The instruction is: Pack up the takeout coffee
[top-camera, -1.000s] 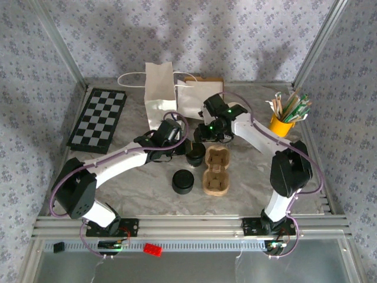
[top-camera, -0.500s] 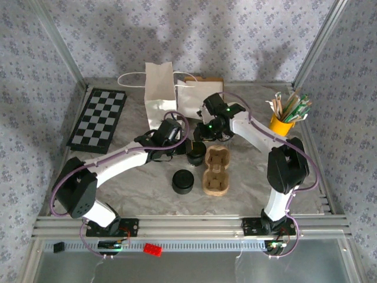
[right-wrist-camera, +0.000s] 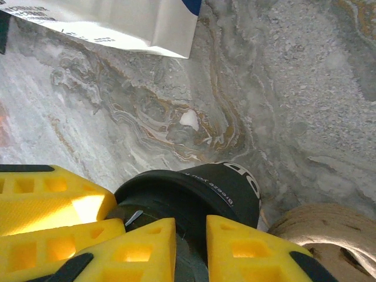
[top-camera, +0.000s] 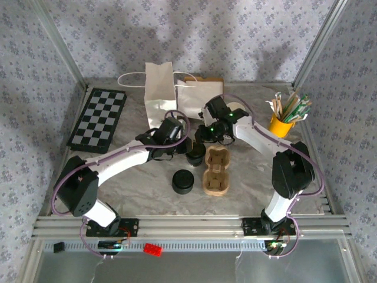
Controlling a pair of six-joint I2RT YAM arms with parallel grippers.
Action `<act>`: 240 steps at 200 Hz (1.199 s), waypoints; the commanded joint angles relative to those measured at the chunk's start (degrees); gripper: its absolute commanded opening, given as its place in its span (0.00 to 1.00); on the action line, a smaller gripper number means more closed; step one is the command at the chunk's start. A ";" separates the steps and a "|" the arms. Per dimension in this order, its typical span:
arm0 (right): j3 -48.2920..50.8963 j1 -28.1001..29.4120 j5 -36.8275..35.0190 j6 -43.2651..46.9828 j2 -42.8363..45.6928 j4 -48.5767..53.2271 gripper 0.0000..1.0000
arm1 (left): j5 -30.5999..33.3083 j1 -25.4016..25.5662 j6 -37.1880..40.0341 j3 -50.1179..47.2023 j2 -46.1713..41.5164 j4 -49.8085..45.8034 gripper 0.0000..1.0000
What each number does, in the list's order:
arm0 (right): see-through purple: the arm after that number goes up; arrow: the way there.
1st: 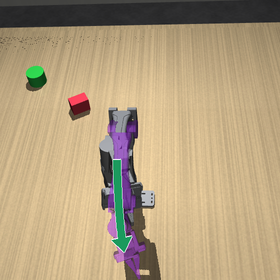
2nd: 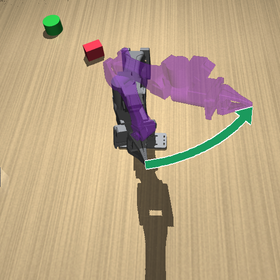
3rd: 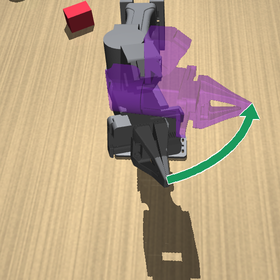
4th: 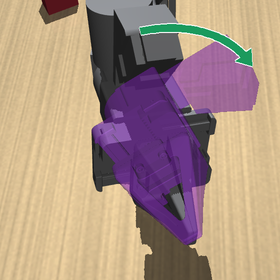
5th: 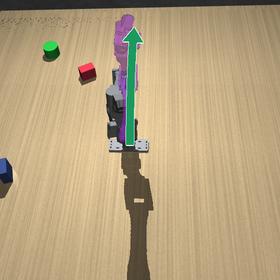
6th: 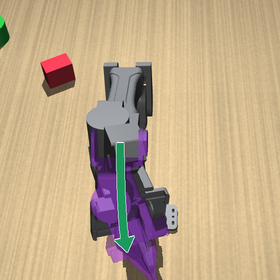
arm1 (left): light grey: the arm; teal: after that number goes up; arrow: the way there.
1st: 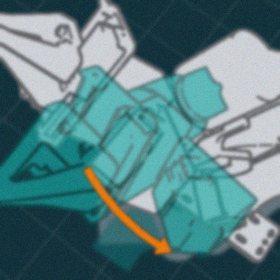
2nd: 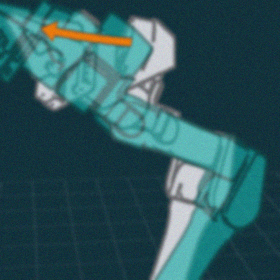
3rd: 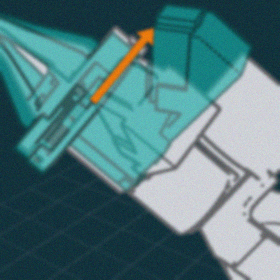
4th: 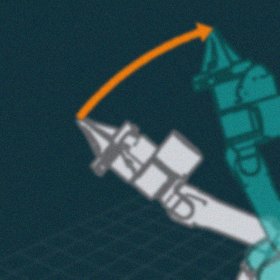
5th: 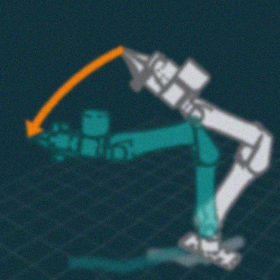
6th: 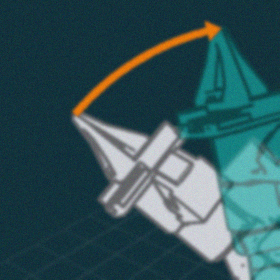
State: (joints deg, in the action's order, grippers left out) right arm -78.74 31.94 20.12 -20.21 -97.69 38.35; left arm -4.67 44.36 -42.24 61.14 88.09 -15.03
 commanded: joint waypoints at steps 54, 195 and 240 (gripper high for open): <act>3.63 2.16 -2.37 -4.62 7.54 4.33 0.33 | 1.29 -0.16 3.12 4.02 -0.35 -2.22 0.28; 6.15 5.72 -3.87 -3.58 6.75 8.59 0.38 | -4.88 0.55 -6.06 -2.46 -3.83 -0.92 0.32; 5.60 5.76 -3.73 -3.51 5.13 7.62 0.38 | -5.96 0.51 -6.10 -2.96 -1.68 1.14 0.30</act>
State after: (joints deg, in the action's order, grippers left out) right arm -72.90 37.30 17.10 -24.38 -90.98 45.25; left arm -8.58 44.62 -47.72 58.63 85.17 -16.29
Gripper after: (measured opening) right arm 0.380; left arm 0.308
